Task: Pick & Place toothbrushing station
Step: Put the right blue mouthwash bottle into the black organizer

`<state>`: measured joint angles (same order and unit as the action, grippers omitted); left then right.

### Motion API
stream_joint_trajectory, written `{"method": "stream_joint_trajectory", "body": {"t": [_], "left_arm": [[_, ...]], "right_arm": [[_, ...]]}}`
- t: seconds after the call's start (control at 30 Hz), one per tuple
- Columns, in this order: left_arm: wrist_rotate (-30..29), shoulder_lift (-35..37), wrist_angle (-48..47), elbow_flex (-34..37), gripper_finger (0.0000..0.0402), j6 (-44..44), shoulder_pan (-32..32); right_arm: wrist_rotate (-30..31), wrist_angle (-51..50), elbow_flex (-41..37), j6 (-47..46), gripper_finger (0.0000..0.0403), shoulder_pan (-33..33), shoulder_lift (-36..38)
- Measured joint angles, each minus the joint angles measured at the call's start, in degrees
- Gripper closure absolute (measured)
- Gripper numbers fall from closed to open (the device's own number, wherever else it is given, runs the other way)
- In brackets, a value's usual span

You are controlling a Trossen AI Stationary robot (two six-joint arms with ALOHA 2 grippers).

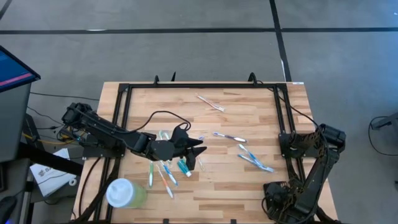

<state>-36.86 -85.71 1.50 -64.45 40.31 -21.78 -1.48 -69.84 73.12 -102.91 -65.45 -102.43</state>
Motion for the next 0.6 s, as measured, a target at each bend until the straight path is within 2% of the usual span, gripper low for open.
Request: {"method": "stream_joint_trajectory", "body": {"t": [0.4, 0.6], "left_arm": [[0.0, 0.0, 0.0, 0.0, 0.0243, 0.0, 0.0], [0.0, 0.0, 0.0, 0.0, 0.0243, 0.0, 0.0]], "right_arm": [[-0.2, 1.0, 0.2, 0.8, 0.0213, 0.1, 0.2], [-0.6, 1.0, 0.2, 0.8, 0.0209, 0.1, 0.2]]}}
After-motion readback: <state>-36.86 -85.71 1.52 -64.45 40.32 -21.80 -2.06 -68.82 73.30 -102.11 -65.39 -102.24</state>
